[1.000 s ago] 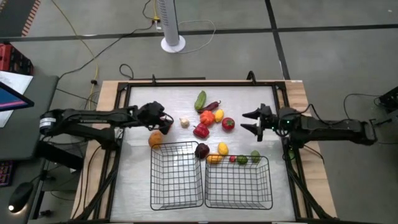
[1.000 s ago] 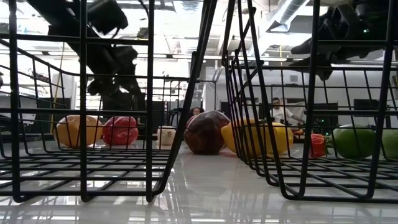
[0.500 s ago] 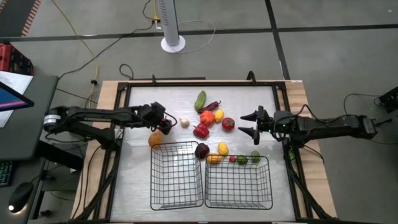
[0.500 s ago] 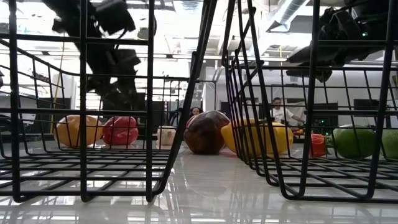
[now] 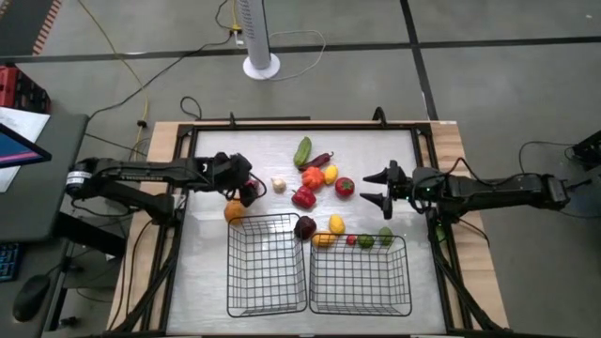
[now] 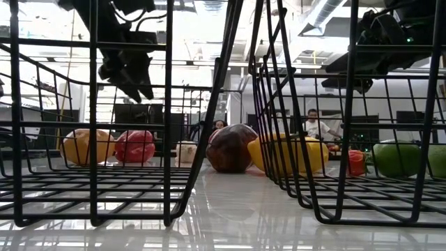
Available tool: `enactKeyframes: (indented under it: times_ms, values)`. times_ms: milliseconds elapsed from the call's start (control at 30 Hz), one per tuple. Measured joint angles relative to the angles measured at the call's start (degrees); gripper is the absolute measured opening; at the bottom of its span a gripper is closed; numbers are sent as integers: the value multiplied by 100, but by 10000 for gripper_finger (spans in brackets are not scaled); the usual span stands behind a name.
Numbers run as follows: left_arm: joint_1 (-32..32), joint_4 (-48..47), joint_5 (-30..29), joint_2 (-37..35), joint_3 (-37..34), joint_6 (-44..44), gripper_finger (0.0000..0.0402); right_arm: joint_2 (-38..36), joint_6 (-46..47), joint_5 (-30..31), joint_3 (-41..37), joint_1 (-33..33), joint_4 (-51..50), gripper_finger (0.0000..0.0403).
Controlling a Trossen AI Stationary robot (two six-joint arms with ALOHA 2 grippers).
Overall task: Sort produce into baskets
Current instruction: Put the left red bell pepper into the left black wire basket
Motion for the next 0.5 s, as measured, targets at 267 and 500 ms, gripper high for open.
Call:
enactKeyframes:
  times_ms: [267,500]
  values:
    - [101,56,-37,295,-257,206,379,0,-47,-2,0,0,4,302]
    - [101,375,-113,1068,-250,466,393,0,-46,-4,0,0,4,302]
